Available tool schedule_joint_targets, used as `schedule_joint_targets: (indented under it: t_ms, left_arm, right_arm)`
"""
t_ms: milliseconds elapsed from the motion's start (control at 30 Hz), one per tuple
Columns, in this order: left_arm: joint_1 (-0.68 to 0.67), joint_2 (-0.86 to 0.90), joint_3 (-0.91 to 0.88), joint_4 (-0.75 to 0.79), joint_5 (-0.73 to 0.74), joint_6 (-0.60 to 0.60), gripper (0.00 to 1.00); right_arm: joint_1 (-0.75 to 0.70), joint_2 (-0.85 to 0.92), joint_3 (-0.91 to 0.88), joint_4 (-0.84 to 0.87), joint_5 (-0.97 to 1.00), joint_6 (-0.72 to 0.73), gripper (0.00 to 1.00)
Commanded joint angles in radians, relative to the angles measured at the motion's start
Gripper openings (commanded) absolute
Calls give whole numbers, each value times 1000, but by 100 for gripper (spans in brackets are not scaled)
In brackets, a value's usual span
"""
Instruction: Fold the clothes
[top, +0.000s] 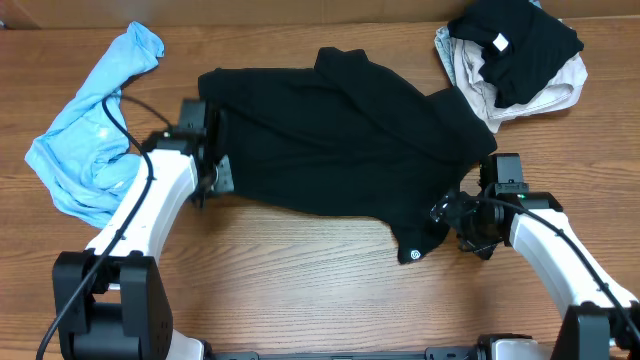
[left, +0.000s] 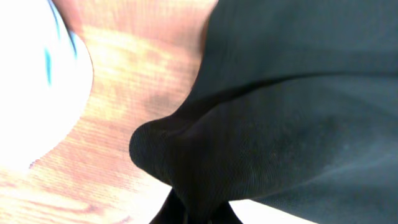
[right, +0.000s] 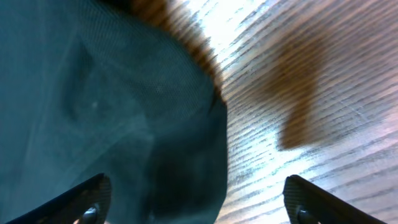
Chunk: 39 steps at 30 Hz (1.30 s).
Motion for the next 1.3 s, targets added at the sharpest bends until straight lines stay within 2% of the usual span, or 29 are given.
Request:
schedule_joint_targets:
  t_ms: [0, 133, 300, 400, 567, 600, 667, 767, 1100, 1267]
  left_arm:
    - [-1, -2, 79, -1, 30, 48, 4]
    - [-1, -2, 93, 32, 86, 48, 4]
    - [-1, -2, 93, 50, 90, 48, 4]
    - [-1, -2, 93, 55, 90, 48, 4]
    - [-1, -2, 93, 73, 90, 48, 4]
    - [-1, -2, 93, 80, 91, 48, 4]
    - [-1, -2, 93, 88, 92, 47, 4]
    - [-1, -2, 93, 104, 108, 44, 4]
    - [0, -2, 93, 113, 135, 44, 4]
    - [0, -2, 93, 113, 129, 45, 4]
  right_arm:
    - [18, 32, -8, 18, -1, 3, 83]
    - [70, 66, -10, 21, 0, 16, 70]
    - [130, 71, -24, 26, 11, 38, 55]
    - [142, 71, -39, 25, 19, 56, 44]
    - [144, 71, -87, 45, 27, 63, 32]
    - [144, 71, -106, 56, 26, 66, 24]
    - [144, 71, -127, 73, 26, 77, 18]
    - [144, 71, -156, 101, 26, 93, 4]
    - [143, 70, -137, 97, 1, 106, 4]
    - [143, 63, -87, 32, -12, 106, 4]
